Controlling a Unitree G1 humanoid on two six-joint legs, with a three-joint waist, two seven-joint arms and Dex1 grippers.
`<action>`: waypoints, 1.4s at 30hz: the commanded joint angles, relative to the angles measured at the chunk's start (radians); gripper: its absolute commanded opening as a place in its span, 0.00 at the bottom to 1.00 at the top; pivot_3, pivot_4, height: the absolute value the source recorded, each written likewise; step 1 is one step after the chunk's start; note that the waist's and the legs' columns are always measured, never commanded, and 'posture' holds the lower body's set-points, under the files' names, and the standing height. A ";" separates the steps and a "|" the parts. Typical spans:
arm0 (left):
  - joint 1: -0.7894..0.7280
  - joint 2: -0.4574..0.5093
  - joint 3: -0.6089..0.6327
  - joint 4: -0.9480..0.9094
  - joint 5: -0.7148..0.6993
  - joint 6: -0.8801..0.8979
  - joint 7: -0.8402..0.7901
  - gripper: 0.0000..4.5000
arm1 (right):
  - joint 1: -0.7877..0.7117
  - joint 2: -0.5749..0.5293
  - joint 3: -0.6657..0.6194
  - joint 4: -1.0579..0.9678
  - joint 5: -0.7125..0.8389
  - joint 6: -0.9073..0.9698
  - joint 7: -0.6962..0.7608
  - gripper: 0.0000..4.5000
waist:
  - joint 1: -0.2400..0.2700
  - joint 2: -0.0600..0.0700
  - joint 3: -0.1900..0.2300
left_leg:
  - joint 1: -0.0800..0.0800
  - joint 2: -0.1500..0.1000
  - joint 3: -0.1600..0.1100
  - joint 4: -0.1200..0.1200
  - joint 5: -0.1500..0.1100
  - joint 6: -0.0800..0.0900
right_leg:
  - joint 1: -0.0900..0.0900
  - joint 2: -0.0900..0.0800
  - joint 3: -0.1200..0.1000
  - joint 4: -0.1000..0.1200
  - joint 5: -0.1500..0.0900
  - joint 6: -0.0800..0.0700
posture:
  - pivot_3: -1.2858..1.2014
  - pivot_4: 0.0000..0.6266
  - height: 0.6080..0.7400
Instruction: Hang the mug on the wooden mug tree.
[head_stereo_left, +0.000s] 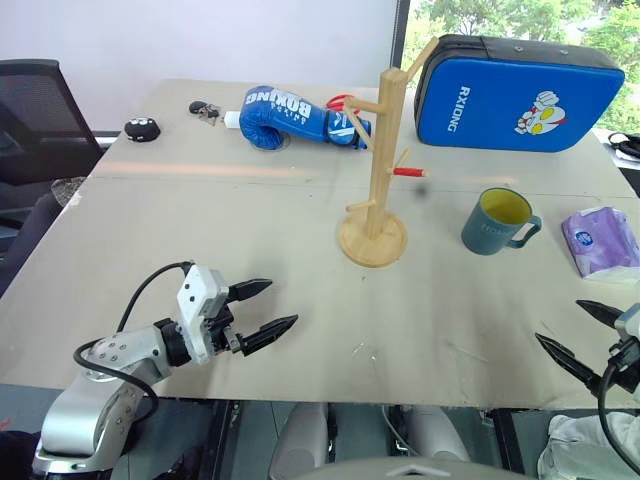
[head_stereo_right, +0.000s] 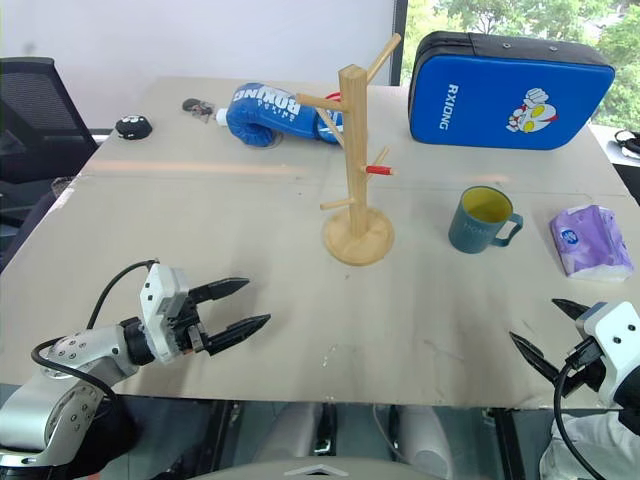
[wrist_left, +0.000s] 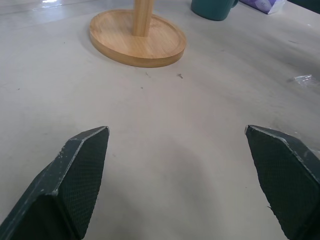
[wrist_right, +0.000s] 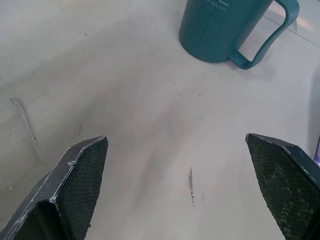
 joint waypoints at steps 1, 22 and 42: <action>-0.042 0.024 0.029 -0.051 -0.069 0.029 -0.018 1.00 | -0.070 0.038 0.030 -0.051 0.000 0.057 -0.112 0.99 | 0.000 0.000 0.000 | 0.000 0.000 0.000 0.000 0.000 0.000 | 0.000 0.000 0.000 0.000 0.000 0.000 | 0.52 0.24 1.00; -0.243 0.113 0.024 -0.254 -0.365 0.211 0.000 1.00 | -0.683 0.124 0.292 0.292 -0.173 0.258 -0.489 0.60 | -0.006 0.002 -0.001 | -0.001 -0.001 0.001 0.000 0.001 -0.002 | -0.002 0.003 0.001 0.001 0.004 -0.004 | 0.52 0.24 1.00; -0.212 0.102 0.043 -0.317 -0.400 0.199 0.073 1.00 | -0.875 0.178 0.358 0.635 -0.230 0.073 -0.485 0.06 | -0.005 0.002 -0.001 | 0.000 -0.001 0.001 0.000 0.002 -0.002 | -0.001 0.006 0.006 0.002 0.004 -0.004 | 0.52 0.24 1.00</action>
